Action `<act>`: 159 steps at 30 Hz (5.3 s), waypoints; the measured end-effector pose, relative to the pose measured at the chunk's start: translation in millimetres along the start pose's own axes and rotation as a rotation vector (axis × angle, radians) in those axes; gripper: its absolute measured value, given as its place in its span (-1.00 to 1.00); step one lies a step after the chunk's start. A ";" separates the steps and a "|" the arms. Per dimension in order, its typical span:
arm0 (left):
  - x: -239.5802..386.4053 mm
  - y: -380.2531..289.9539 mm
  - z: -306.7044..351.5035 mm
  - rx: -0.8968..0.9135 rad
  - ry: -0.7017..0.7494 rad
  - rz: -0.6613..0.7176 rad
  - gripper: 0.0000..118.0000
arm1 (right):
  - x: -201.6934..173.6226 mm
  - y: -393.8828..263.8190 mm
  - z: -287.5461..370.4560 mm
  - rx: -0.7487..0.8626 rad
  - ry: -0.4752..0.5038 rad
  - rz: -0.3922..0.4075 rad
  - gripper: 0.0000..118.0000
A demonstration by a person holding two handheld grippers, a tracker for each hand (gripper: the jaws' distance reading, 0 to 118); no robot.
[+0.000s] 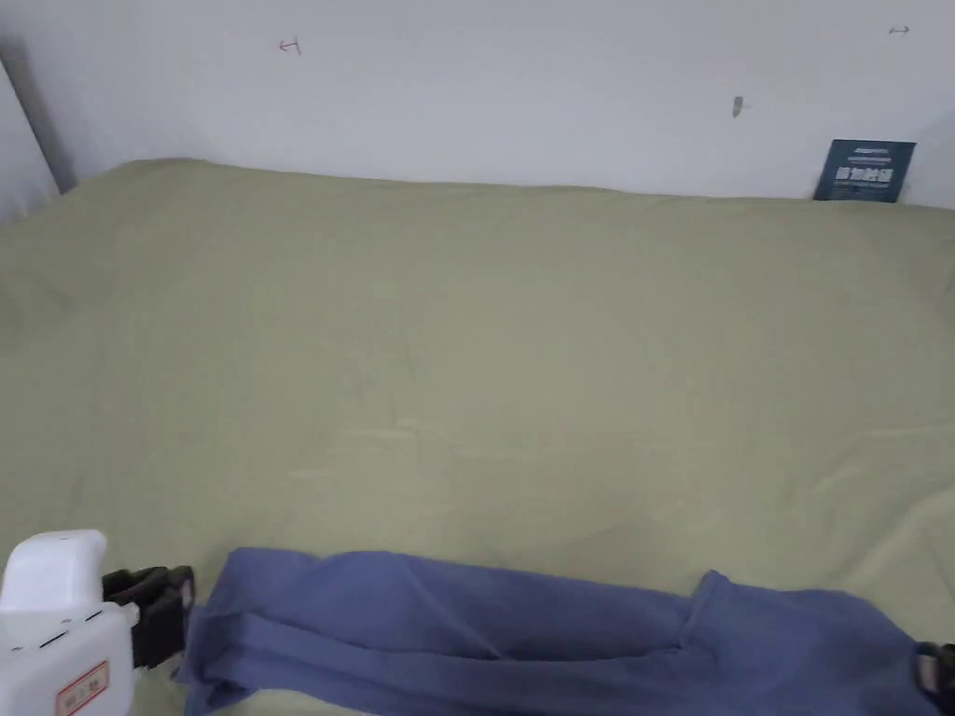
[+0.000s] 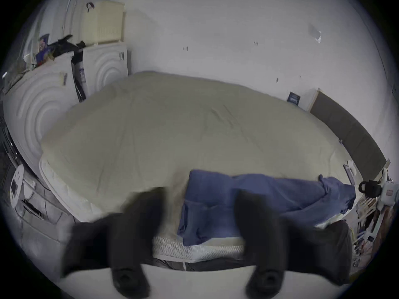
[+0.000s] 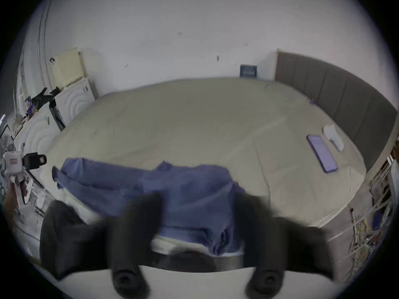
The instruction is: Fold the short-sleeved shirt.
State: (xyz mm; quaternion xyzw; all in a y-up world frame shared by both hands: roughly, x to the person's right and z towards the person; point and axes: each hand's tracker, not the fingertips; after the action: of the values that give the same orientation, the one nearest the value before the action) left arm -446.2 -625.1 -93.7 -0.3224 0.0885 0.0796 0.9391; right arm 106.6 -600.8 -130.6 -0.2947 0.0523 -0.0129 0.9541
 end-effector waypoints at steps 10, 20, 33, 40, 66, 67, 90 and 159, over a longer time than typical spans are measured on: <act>-28.3 12.3 -14.9 -0.102 -0.092 0.041 -1.00 | -67.9 9.5 38.3 0.237 -0.109 0.063 -1.00; -82.1 42.5 -92.8 -0.459 -0.414 0.275 -0.97 | -92.2 22.7 64.7 0.331 -0.123 0.091 -1.00; -84.1 20.4 -160.7 -0.715 -0.661 0.360 0.87 | -84.7 26.2 65.1 0.304 -0.193 0.076 -1.00; -75.7 21.7 -163.6 -0.740 -0.739 0.403 0.84 | -87.0 22.5 66.2 0.282 -0.188 0.067 -1.00; -142.8 50.4 -61.9 -0.456 -0.442 0.535 -0.92 | -79.6 22.8 40.8 0.320 -0.081 0.080 -1.00; -126.0 56.4 -55.0 -0.453 -0.443 0.474 -0.92 | -79.9 22.8 41.7 0.320 -0.079 0.080 -1.00; 183.8 31.4 -94.4 -0.538 -0.519 -0.113 0.89 | -66.9 1.7 59.2 0.274 -0.082 0.015 -1.00; -78.3 65.9 -66.8 -0.407 -0.411 0.401 -0.89 | -100.4 43.6 37.1 0.334 -0.004 0.084 -1.00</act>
State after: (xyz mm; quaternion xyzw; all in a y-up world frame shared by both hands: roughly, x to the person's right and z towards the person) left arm -543.5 -622.3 -167.5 -0.4565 -0.0583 0.3417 0.8194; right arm 10.4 -538.4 -115.5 -0.1296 0.0598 0.0191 0.9896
